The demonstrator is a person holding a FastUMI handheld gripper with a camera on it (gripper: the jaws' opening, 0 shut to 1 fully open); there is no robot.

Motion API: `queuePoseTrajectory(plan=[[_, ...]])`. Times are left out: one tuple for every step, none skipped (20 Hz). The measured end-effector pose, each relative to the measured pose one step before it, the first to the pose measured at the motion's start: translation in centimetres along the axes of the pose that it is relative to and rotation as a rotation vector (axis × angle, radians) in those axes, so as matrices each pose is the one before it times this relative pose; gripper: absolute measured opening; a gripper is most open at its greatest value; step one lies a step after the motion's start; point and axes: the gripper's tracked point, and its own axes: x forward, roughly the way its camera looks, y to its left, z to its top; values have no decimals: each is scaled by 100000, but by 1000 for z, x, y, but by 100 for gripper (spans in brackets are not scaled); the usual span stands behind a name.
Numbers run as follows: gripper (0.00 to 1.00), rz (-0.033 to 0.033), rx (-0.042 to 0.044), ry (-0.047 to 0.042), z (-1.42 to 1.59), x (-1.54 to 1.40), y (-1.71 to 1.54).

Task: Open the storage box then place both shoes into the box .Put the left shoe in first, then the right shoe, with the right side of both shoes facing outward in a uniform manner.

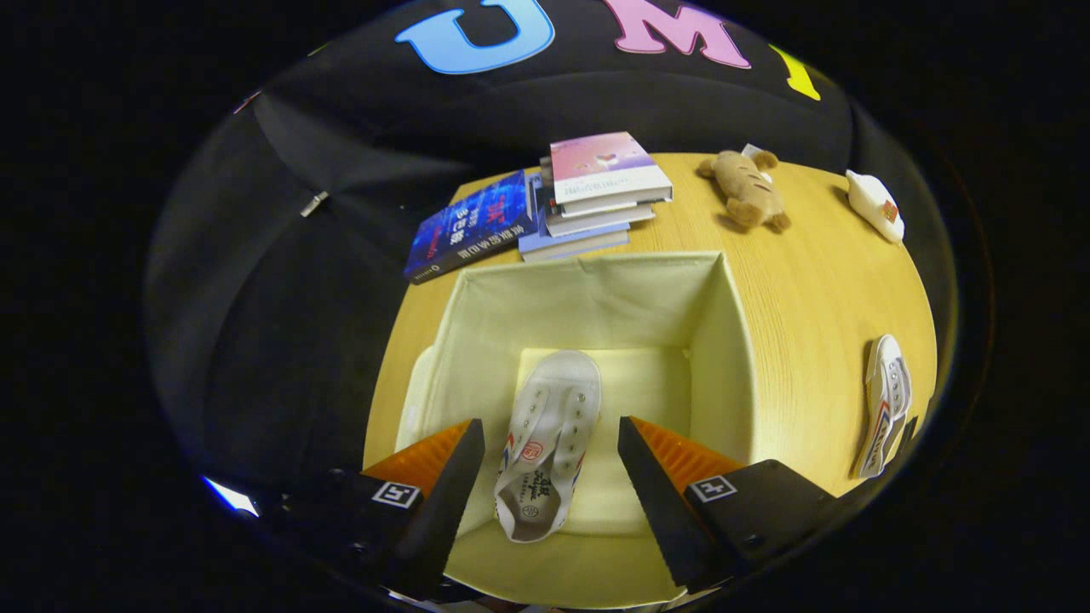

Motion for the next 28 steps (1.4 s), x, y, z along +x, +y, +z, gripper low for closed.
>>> queuePoseTrajectory(plan=[[99, 1521, -1896, -4679, 1208, -1379, -536], [99, 1169, -1366, -5084, 1376, -1436, -782], [99, 1574, -922, -4351, 1308, -1309, -773], [99, 969, -934, -4499, 1231, -1354, -960], [99, -603, -1648, -3884, 1014, -1288, -1517], [99, -1036, -1770, -2842, 792, -1258, -2047], [98, -1640, -1150, -2143, 413, -1269, -2094], [99, -2507, -832, -1429, 132, -1237, -2320], [99, -2997, -468, -263, -144, -856, -2668], [99, -3970, -773, 73, -514, -984, -2939], [99, -4655, -925, 619, -734, -799, -3234], [99, -4261, -990, 1023, -969, -579, -3173], [99, -3758, -496, 1763, -1285, -360, -2742], [99, -3444, 80, 2441, -1487, -132, -2609], [99, -3067, 140, 2920, -1497, -105, -2391], [98, -1946, 102, 3020, -1599, 350, -1946], [98, -2196, -88, 2926, -1440, 387, -1695], [98, -1812, -169, 2913, -1451, 534, -1584], [98, -1557, 98, 2591, -1266, 604, -1316], [98, -1353, -521, 2255, -1123, 550, -1198], [97, -1396, -1171, 2757, -1170, 817, -1094], [96, -359, -704, 2418, -945, 887, -599], [95, 32, -1187, 2384, -900, 812, -415], [95, -886, -1986, 2253, -820, 1029, -598], [94, -792, -2097, 1689, -808, 1086, -487], [93, -129, -1950, 1982, -721, 984, -263], [89, -97, -1299, 1087, -276, 844, -160], [87, -206, -936, 242, 169, 632, -195]])
